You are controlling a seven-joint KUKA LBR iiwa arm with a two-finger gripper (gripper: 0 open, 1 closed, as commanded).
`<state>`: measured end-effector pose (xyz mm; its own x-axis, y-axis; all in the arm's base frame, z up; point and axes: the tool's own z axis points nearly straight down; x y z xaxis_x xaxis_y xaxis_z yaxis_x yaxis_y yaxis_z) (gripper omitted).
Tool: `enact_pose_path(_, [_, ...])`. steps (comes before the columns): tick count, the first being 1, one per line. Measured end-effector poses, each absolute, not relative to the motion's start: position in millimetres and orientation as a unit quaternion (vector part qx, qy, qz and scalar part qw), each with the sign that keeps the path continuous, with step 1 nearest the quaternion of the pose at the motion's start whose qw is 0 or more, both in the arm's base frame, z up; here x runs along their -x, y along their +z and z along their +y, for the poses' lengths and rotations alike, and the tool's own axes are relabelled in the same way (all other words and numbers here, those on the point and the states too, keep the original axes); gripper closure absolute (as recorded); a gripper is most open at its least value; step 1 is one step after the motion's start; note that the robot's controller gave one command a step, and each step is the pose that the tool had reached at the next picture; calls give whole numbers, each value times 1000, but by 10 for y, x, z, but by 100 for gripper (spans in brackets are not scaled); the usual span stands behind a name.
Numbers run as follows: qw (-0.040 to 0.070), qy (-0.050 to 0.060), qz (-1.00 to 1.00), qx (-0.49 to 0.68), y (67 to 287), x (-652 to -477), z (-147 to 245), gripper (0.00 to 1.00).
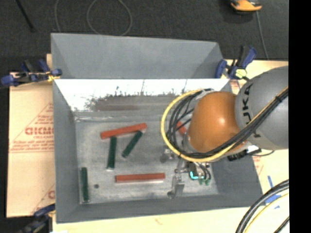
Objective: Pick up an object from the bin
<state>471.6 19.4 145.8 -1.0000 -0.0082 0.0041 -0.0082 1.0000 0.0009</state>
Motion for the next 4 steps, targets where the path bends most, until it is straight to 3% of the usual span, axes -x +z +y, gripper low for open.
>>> enact_pose_path(1, [1,-1,-998,60,669,-4897,440,0])
enact_pose_path(2, [-2,-1,-998,61,705,-4910,430,100])
enact_pose_path(3, [-5,-2,-1000,17,1892,-4992,861,100])
enact_pose_path(4, [-6,-1,-1000,5,2976,-4745,960,100])
